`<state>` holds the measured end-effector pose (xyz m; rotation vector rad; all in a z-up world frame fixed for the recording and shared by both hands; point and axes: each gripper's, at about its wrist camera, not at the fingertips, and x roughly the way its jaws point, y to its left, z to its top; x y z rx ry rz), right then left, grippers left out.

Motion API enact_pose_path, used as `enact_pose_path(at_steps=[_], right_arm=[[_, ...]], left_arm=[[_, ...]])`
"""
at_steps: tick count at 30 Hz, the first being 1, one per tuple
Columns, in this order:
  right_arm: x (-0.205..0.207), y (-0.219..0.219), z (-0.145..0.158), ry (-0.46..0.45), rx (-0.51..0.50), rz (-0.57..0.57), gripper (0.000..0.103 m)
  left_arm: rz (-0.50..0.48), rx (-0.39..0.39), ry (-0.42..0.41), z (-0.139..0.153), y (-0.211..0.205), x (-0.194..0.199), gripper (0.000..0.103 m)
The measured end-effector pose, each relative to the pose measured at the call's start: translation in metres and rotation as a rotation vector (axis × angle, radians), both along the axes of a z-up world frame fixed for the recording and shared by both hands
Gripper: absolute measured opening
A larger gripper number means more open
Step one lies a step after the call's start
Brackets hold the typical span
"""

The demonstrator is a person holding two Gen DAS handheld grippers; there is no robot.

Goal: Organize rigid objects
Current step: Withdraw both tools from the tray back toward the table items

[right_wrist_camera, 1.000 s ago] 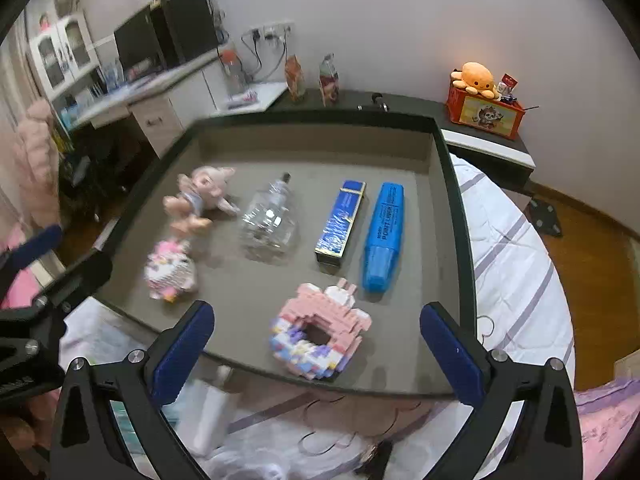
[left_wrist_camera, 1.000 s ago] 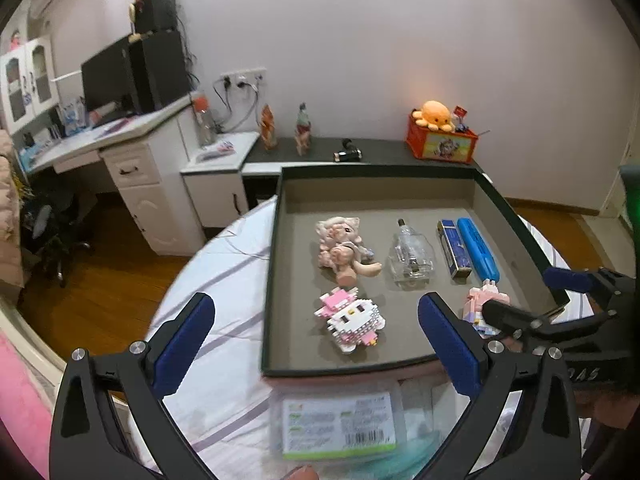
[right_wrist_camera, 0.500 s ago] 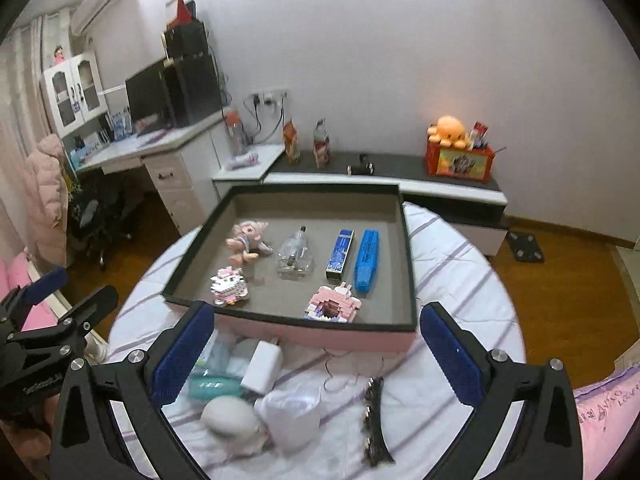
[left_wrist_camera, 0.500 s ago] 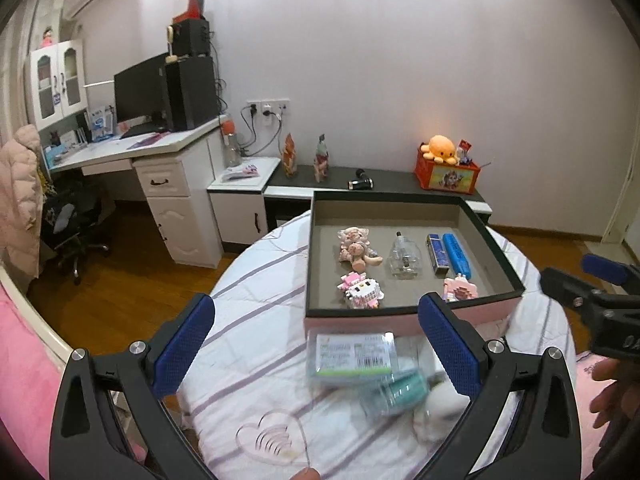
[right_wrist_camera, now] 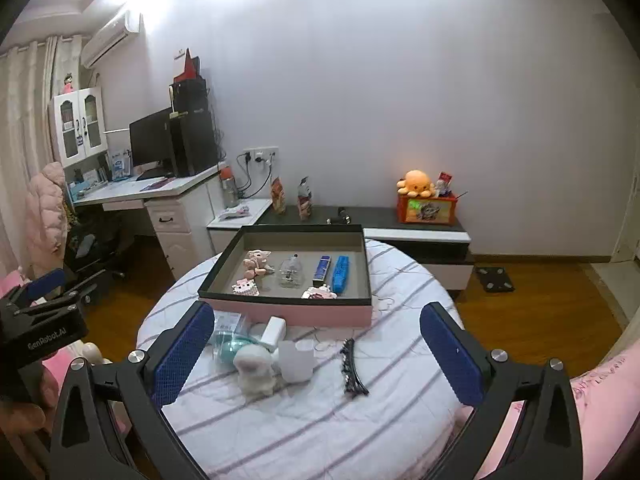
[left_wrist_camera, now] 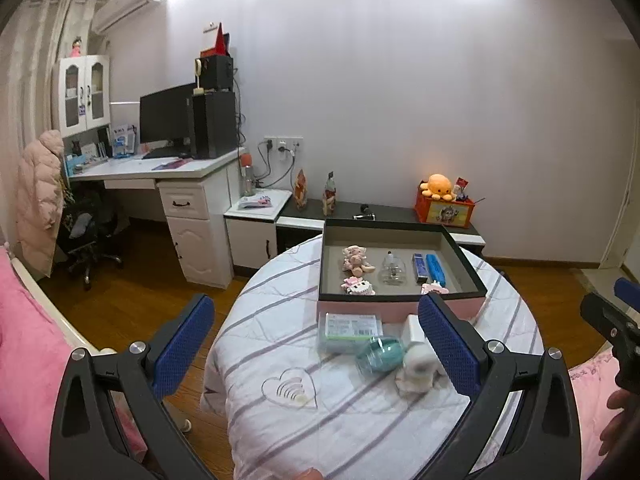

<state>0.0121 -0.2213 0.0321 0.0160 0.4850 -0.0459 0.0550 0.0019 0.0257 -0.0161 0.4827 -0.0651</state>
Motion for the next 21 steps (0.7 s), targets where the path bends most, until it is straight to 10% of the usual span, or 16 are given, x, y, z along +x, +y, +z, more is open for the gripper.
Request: enact_pose_path(at_steps=[21], right_arm=[[-0.041,0.004,-0.03,0.042,0.019,-0.025,0.103]], left_arm=[[-0.035,-0.006,0.037,-0.018,-0.012,-0.054,0.103]])
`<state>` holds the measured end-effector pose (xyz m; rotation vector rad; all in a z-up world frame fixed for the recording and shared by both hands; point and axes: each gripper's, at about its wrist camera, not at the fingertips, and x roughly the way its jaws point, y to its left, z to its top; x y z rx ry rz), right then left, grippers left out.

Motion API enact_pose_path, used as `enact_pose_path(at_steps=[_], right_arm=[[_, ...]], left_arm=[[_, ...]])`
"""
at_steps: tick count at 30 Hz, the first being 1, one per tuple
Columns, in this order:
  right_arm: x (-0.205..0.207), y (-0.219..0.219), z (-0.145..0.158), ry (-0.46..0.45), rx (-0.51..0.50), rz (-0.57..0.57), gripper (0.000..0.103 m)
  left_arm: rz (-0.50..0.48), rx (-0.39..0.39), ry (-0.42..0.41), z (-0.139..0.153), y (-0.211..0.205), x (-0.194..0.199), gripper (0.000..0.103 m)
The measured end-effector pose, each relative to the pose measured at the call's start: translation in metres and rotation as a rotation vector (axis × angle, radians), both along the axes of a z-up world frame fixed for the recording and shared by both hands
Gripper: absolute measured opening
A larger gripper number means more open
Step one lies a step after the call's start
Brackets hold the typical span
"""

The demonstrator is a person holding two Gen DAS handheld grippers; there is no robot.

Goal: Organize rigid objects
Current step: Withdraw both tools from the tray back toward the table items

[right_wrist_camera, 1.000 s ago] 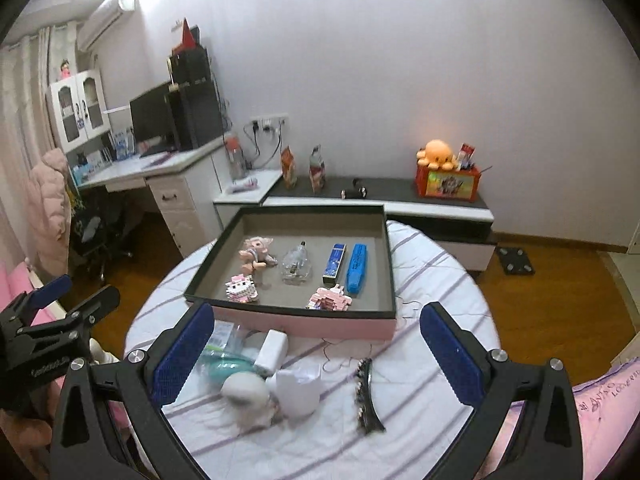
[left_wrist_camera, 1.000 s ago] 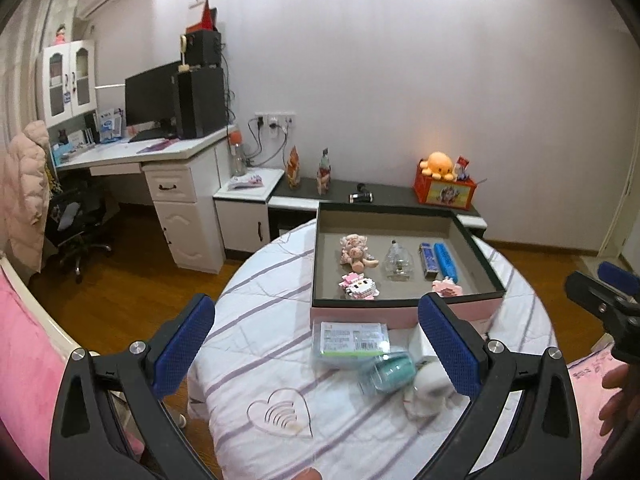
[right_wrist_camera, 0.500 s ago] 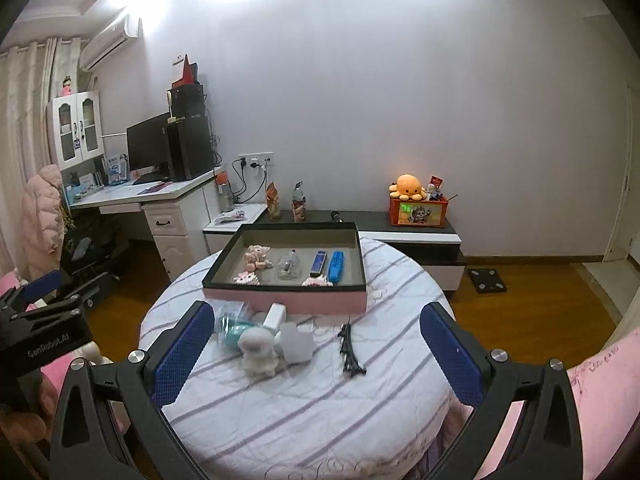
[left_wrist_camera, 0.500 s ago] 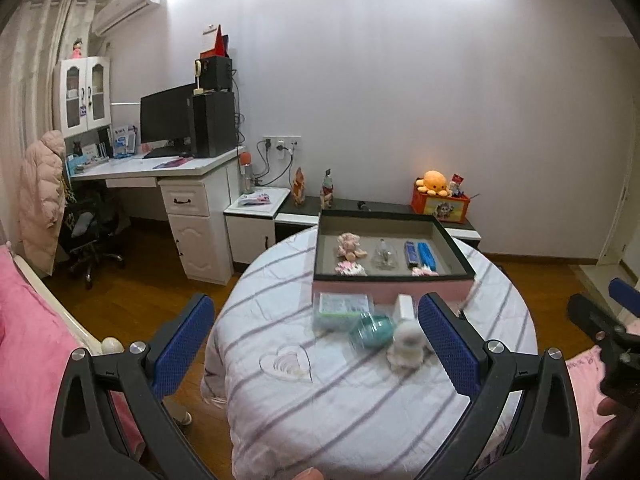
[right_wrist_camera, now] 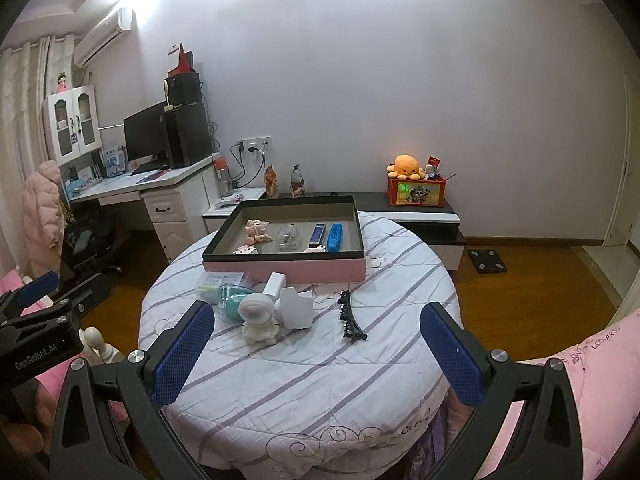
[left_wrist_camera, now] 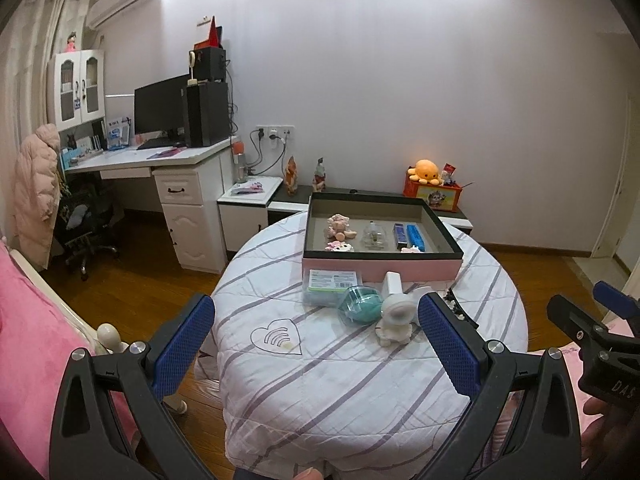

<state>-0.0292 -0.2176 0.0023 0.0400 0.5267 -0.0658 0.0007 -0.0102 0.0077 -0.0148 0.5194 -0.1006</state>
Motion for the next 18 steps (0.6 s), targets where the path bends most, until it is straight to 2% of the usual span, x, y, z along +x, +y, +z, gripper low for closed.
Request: enact_pose_path(at_steps=[11,18], right_arm=[[0.006,-0.001,-0.004,0.01,-0.003,-0.001,0.103],[0.023,-0.006,-0.017,0.055,-0.012,-0.016,0.103]], left_arm=[[0.003,-0.001,0.02,-0.006,0.0,0.01,0.103],[-0.005,0.006,0.062,-0.024,-0.003,0.029,0.103]])
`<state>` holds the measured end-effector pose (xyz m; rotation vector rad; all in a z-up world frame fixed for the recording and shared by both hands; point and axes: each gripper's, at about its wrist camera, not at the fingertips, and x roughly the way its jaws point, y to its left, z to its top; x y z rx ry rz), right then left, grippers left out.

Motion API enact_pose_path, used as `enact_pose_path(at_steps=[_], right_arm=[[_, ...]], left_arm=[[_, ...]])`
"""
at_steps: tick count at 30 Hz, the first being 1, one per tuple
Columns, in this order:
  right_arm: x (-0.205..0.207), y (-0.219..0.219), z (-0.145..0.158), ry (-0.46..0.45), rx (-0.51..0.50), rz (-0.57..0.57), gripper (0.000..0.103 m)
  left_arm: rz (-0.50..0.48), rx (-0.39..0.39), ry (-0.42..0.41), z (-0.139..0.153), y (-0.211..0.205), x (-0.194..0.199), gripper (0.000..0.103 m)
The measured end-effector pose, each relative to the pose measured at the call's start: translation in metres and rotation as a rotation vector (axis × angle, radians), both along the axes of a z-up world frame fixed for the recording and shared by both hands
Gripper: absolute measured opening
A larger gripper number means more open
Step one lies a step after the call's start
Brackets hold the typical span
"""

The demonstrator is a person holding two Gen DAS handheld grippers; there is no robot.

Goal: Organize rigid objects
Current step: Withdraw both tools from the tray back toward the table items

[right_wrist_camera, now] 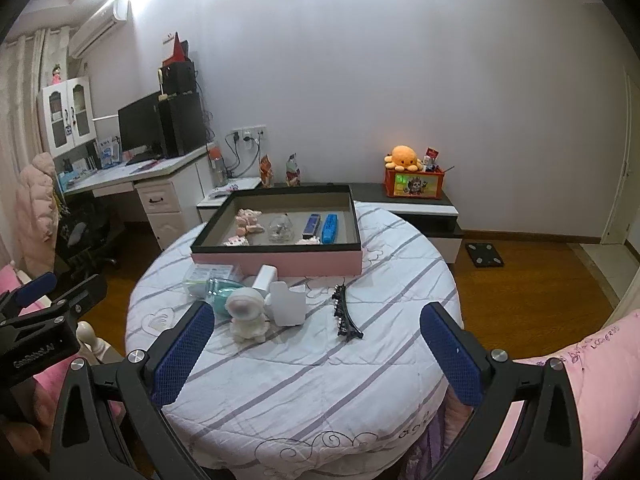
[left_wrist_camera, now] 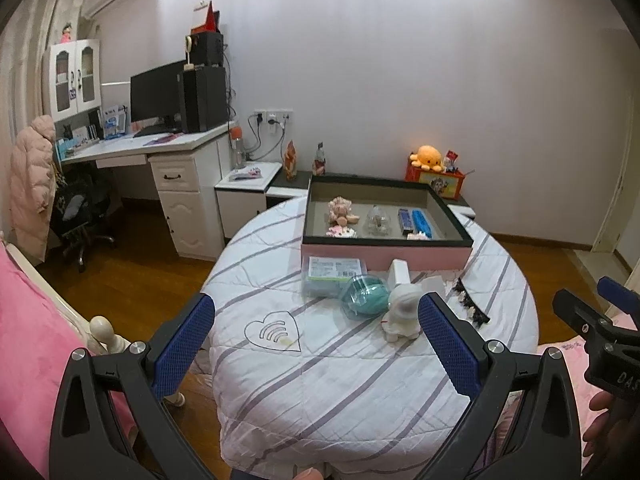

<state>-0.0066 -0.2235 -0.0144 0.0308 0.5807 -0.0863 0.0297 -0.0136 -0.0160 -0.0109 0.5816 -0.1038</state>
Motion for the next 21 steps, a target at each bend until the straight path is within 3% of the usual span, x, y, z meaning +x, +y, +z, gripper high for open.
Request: enact_pose_path(at_steps=[21], right_arm=[[0.103,-0.033,-0.095,0.261,-0.032,-0.037,0.103]], left_arm=[[-0.074,0.035,0.214,-0.107,-0.039,0.109,0.103]])
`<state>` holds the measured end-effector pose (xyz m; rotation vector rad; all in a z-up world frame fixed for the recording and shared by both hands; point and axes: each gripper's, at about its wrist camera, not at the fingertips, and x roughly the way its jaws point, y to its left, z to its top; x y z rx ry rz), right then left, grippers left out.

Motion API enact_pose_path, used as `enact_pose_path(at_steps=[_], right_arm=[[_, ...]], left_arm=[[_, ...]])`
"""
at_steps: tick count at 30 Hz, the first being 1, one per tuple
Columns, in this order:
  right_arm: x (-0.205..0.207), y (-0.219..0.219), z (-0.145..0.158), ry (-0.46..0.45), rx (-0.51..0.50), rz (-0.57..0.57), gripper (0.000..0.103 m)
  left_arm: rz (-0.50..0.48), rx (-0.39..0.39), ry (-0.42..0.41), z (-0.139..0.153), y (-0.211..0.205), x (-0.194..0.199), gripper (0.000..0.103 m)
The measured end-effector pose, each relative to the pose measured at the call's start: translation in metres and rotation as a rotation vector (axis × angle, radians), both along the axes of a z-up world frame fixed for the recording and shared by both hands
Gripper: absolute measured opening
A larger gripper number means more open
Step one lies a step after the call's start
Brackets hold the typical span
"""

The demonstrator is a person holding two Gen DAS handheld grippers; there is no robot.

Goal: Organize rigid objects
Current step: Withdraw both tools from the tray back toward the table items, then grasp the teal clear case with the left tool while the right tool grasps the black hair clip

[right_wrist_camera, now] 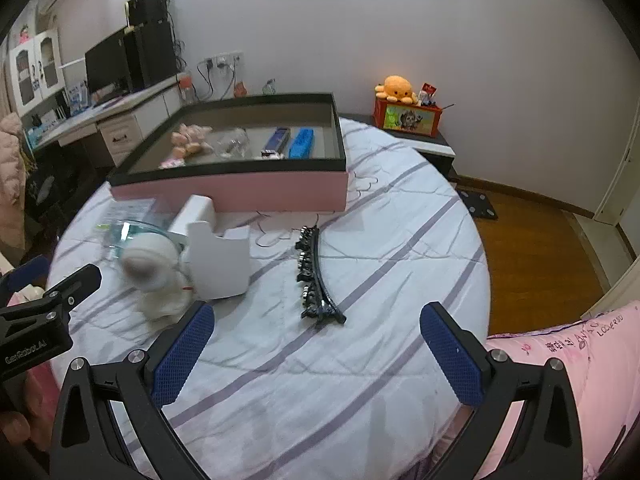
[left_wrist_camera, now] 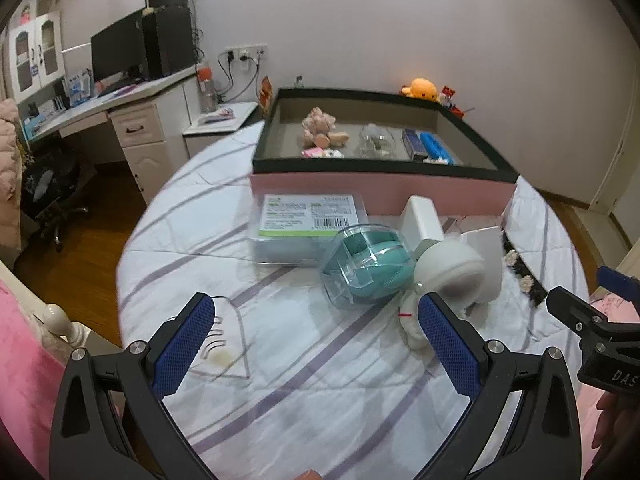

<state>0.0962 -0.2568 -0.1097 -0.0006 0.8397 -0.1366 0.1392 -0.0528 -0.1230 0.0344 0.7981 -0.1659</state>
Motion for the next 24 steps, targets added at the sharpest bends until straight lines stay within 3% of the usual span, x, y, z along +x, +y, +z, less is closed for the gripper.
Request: enact_pose_path(at_steps=[10,20,22,24], right_arm=[[0.041,-0.009,-0.03,0.064,0.001,0.031,0.101],[0.058,-0.016,-0.044,0.071,-0.012,0.04,0.077],[0.06,-0.014,-0.044,0.069,-0.015,0.058,0.069],[0.059,-0.01,-0.043,0.066,-0.019,0.078,0.058]], left_arm=[[0.01,-0.011,0.033,-0.019,-0.015,0.027,0.103],[0.002,-0.127,0.044,-0.025,-0.018,0.039,0.103],[-0.018,-0.156,0.054,-0.026,-0.017,0.04,0.096],[-0.057,-0.203,0.07,-0.026,-0.017,0.039,0.076]])
